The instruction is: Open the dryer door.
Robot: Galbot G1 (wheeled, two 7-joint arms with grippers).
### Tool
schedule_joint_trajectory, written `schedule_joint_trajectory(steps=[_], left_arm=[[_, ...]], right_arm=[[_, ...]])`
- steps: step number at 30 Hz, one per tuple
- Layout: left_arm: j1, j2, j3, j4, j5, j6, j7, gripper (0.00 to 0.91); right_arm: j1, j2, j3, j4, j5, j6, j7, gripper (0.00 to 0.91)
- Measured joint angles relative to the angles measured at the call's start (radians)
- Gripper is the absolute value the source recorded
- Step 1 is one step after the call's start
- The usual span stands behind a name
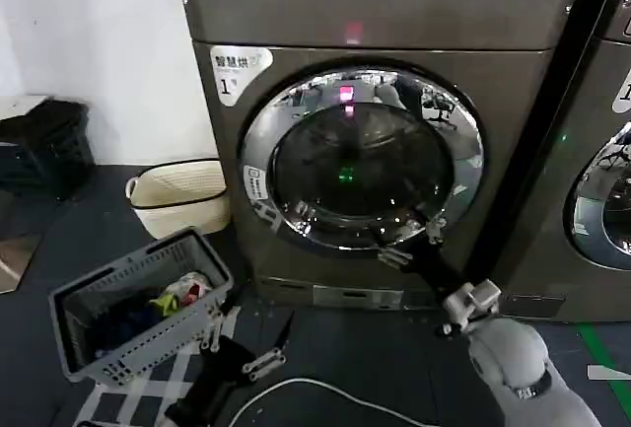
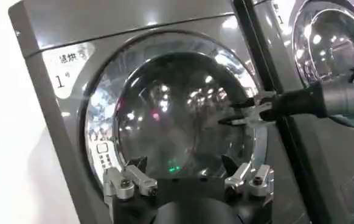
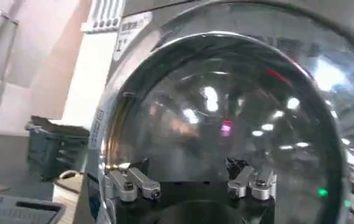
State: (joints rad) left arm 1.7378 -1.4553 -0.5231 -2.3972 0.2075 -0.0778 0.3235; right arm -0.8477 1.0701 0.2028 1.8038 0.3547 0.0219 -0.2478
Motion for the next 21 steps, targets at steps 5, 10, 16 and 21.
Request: schedule_joint_trajectory(steps=[5, 10, 16, 21], left_arm=[[0.000, -0.004, -0.002, 0.001, 0.004, -0.001, 0.000, 0.907], [0.005, -0.011, -0.004, 0.002, 0.009, -0.005, -0.001, 0.907], [0.006, -0.014, -0.007, 0.004, 0.010, -0.009, -0.002, 0.907], [0.010, -0.015, -0.009, 0.006, 0.010, -0.014, -0.003, 0.907]], right_arm=[[0.053, 0.007, -0.044, -0.043, 0.004, 0.007, -0.013, 0.907], [0.100, 0.017, -0.093, -0.076, 0.008, 0.008, -0.020, 0.907], [0.148, 0.029, -0.143, -0.111, 0.010, 0.016, -0.027, 0.907], [0.186, 0.046, -0.181, -0.137, 0.014, 0.016, -0.035, 0.907]])
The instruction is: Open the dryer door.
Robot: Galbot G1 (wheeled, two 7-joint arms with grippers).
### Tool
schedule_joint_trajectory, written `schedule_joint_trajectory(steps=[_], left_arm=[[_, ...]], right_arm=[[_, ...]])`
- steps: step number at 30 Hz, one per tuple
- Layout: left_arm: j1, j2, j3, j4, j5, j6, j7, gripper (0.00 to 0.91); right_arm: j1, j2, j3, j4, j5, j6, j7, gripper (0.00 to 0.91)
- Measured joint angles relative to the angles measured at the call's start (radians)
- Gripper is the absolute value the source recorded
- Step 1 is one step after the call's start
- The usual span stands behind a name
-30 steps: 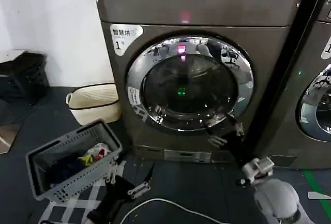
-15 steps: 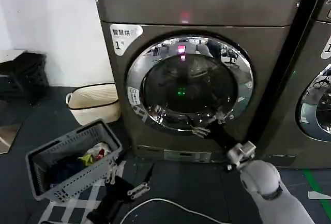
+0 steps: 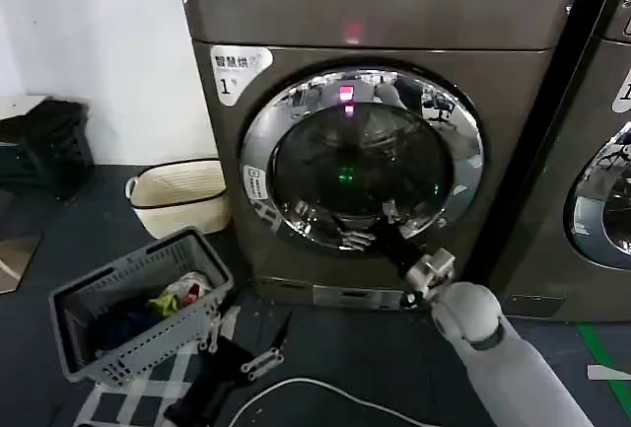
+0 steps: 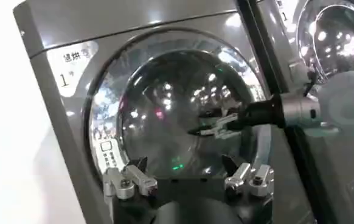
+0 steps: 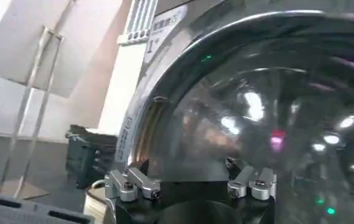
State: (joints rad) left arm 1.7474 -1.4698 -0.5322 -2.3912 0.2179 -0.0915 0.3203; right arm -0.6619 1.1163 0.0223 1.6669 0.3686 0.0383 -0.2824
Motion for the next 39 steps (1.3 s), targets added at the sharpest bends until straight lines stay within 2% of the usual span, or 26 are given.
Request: schedule_joint_trajectory(steps=[39], left_arm=[[0.009, -0.008, -0.035, -0.001, -0.006, -0.016, -0.001, 0.907]], right_arm=[[0.173, 0.215, -0.156, -0.219, -0.062, 0.013, 0.002, 0.907]])
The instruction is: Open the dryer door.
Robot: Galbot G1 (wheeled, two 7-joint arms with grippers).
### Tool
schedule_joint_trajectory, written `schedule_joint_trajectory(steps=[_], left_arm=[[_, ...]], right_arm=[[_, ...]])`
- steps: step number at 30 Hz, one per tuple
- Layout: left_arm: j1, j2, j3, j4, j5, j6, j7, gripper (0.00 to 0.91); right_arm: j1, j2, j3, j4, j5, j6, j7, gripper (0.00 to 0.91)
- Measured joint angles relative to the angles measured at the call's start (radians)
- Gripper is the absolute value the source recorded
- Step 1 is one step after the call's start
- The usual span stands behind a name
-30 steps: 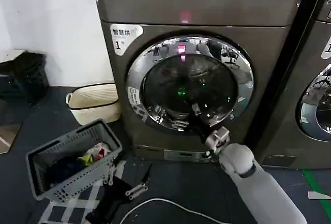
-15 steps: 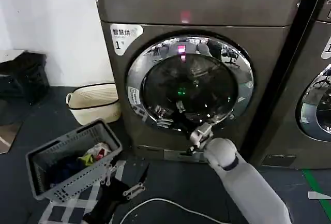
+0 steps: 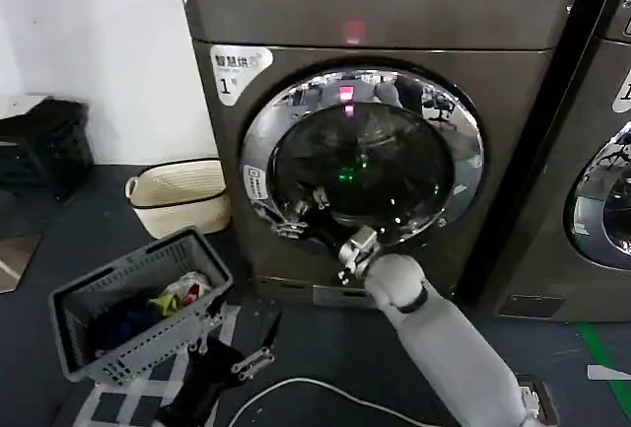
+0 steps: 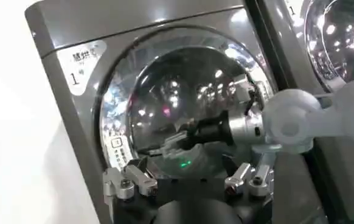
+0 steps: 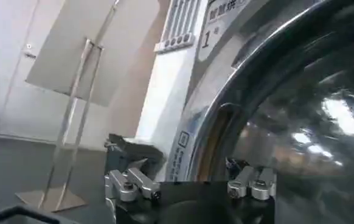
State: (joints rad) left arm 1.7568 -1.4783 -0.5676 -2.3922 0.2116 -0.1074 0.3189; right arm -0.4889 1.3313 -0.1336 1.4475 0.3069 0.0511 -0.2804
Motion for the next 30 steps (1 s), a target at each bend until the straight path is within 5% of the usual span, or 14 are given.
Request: schedule_joint_trajectory(steps=[30], left_arm=[[0.017, -0.003, -0.010, -0.007, -0.001, -0.006, 0.000, 0.907]], right_arm=[[0.094, 0.083, -0.025, -0.192, -0.026, 0.057, -0.081, 0.907]])
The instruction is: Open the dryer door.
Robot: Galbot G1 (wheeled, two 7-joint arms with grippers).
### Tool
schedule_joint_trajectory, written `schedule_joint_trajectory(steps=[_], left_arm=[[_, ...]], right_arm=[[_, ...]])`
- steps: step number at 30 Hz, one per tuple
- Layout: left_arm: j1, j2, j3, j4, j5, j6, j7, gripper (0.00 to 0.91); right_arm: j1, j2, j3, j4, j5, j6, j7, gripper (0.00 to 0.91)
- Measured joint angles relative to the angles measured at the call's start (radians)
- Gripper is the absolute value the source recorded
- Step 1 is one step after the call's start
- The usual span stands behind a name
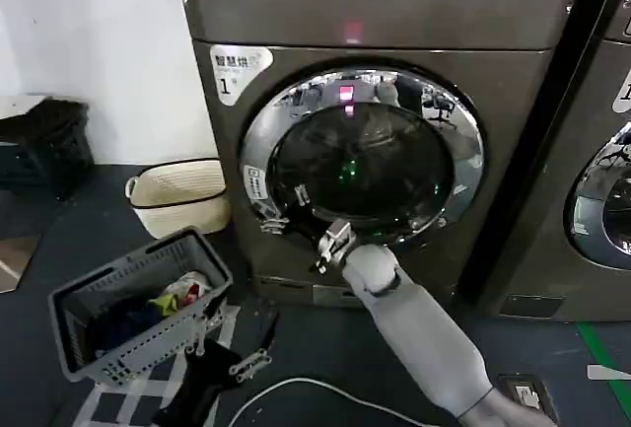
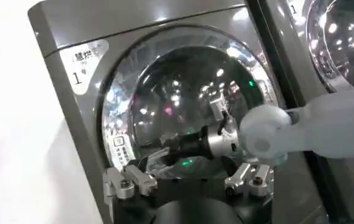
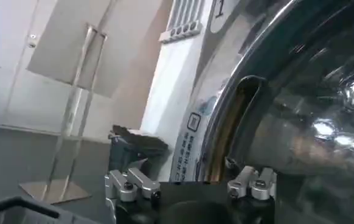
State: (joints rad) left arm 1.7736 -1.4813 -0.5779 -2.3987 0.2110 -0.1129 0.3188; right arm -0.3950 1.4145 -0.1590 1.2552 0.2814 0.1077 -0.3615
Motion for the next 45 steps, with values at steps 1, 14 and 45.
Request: schedule_joint_trajectory(steps=[1, 14, 45], left_arm=[[0.000, 0.000, 0.000, 0.000, 0.000, 0.000, 0.000, 0.907], [-0.002, -0.002, 0.000, 0.002, -0.001, -0.002, 0.000, 0.907], [0.003, 0.040, -0.294, -0.020, -0.147, 0.070, -0.028, 0.907]], right_arm=[[0.004, 0.002, -0.001, -0.008, 0.000, 0.005, -0.008, 0.907], [0.046, 0.020, -0.021, -0.102, 0.010, 0.067, -0.118, 0.907], [-0.014, -0.129, -0.015, 0.029, 0.277, 0.138, -0.588, 0.907]])
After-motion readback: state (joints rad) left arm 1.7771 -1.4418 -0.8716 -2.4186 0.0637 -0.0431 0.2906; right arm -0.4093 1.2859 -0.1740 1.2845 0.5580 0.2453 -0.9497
